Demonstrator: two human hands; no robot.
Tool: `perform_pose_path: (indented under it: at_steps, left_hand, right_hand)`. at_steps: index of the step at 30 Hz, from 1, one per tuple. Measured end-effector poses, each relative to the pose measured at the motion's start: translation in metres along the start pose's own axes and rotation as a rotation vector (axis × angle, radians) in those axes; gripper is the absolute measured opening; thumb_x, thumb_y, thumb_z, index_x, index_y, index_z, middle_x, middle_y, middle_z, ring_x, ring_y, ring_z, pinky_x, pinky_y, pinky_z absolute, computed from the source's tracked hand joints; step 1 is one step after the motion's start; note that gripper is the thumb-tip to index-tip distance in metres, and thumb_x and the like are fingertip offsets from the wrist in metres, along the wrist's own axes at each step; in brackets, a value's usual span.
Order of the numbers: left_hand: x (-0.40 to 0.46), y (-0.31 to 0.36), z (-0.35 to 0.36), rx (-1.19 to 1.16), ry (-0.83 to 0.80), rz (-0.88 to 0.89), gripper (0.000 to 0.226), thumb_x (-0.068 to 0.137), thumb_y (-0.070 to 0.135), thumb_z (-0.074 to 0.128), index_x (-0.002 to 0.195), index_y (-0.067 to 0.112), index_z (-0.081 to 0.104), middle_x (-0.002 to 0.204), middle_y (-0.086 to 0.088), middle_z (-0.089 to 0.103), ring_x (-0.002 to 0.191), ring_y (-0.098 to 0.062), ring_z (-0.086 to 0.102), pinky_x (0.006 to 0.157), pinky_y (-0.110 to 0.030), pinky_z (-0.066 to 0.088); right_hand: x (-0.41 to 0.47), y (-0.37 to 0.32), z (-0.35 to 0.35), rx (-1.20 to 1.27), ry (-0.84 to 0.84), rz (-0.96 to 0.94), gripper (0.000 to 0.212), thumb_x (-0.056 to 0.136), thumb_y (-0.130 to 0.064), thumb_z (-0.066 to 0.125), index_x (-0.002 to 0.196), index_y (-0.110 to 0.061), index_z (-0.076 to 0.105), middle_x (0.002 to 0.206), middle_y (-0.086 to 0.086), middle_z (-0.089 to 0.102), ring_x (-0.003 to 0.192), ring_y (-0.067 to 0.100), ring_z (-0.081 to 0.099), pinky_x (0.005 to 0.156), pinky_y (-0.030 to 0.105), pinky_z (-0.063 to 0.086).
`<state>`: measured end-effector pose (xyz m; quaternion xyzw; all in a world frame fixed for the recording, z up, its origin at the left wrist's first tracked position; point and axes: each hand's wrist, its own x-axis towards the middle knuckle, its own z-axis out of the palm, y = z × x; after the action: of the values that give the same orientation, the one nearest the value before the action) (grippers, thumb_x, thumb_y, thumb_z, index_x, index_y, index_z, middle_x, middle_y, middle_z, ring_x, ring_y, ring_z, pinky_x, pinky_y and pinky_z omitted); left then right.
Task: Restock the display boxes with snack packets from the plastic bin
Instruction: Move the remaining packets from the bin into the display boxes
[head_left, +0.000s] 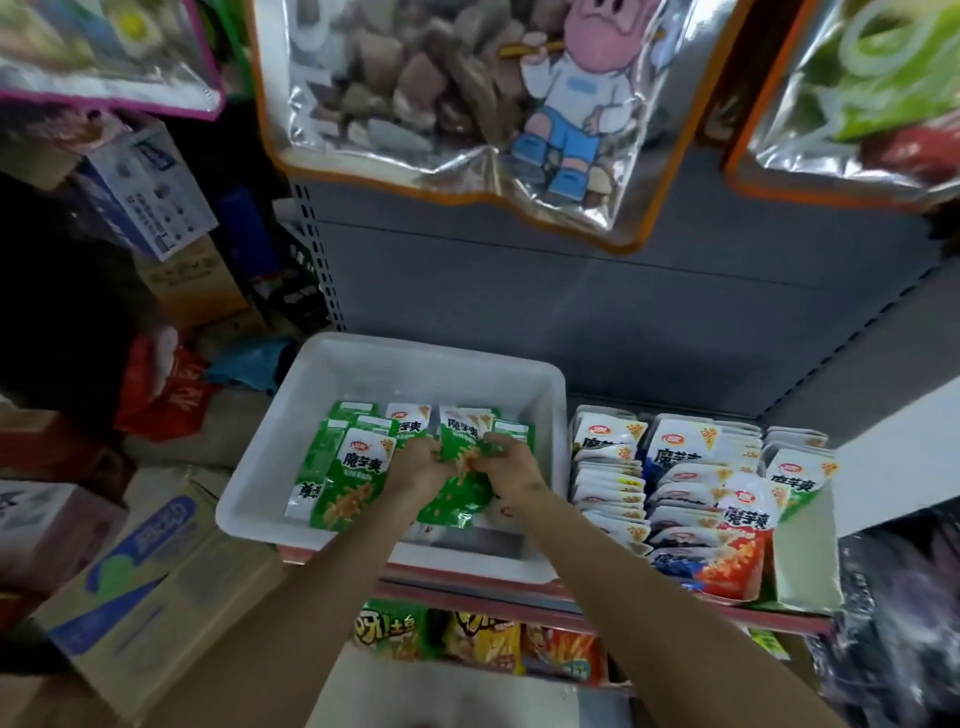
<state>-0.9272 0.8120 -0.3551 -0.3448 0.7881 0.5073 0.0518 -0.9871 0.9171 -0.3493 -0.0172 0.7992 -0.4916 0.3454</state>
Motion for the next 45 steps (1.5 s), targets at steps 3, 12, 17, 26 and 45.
perform_pose_path:
  at_steps: [3, 12, 17, 26, 45]
  left_hand:
    - [-0.015, 0.016, -0.008, -0.165, -0.009, 0.047, 0.019, 0.086, 0.006, 0.065, 0.105, 0.006, 0.062, 0.092, -0.006, 0.064, 0.089, -0.022, 0.060, 0.080, -0.032, 0.048]
    - [-0.067, 0.082, -0.001, -0.280, -0.075, 0.284, 0.021, 0.086, 0.010, 0.066, 0.095, 0.027, 0.057, 0.091, 0.009, 0.061, 0.080, 0.000, 0.057, 0.071, -0.020, 0.051]
    - [-0.074, 0.133, 0.056, -0.164, -0.086, 0.458, 0.018, 0.084, 0.005, 0.067, 0.098, 0.014, 0.059, 0.084, 0.003, 0.061, 0.073, 0.001, 0.057, 0.063, -0.004, 0.042]
    - [-0.090, 0.200, 0.169, 0.275, -0.102, 0.700, 0.038, 0.087, 0.018, 0.064, 0.124, 0.011, 0.055, 0.119, -0.005, 0.055, 0.105, -0.017, 0.056, 0.091, -0.028, 0.045]
    - [-0.066, 0.190, 0.227, 1.191, -0.043, 0.747, 0.051, 0.093, 0.039, 0.051, 0.140, 0.022, 0.041, 0.156, -0.006, 0.018, 0.143, -0.023, 0.019, 0.118, -0.038, -0.002]
  right_hand:
    - [-0.006, -0.011, -0.010, -0.035, 0.104, -0.055, 0.031, 0.088, -0.002, 0.058, 0.119, -0.004, 0.057, 0.103, 0.013, 0.064, 0.088, 0.022, 0.058, 0.072, 0.026, 0.048]
    - [-0.047, -0.037, -0.093, 0.200, 0.161, -0.285, 0.008, 0.089, -0.009, 0.061, 0.090, -0.008, 0.053, 0.080, 0.011, 0.057, 0.069, 0.020, 0.053, 0.062, 0.032, 0.045]
    - [-0.077, -0.024, -0.172, 0.240, 0.237, -0.407, 0.017, 0.089, -0.001, 0.059, 0.079, -0.011, 0.050, 0.067, 0.000, 0.056, 0.062, 0.012, 0.052, 0.061, 0.028, 0.045]
    - [-0.099, 0.032, -0.299, 0.255, 0.478, -0.427, 0.017, 0.089, 0.002, 0.056, 0.086, -0.014, 0.053, 0.076, 0.003, 0.059, 0.067, 0.013, 0.055, 0.063, 0.025, 0.047]
    - [-0.049, 0.101, -0.333, -0.493, 0.413, -0.345, 0.043, 0.079, 0.004, 0.052, 0.118, -0.014, 0.052, 0.107, 0.010, 0.067, 0.097, 0.032, 0.061, 0.075, 0.036, 0.051]
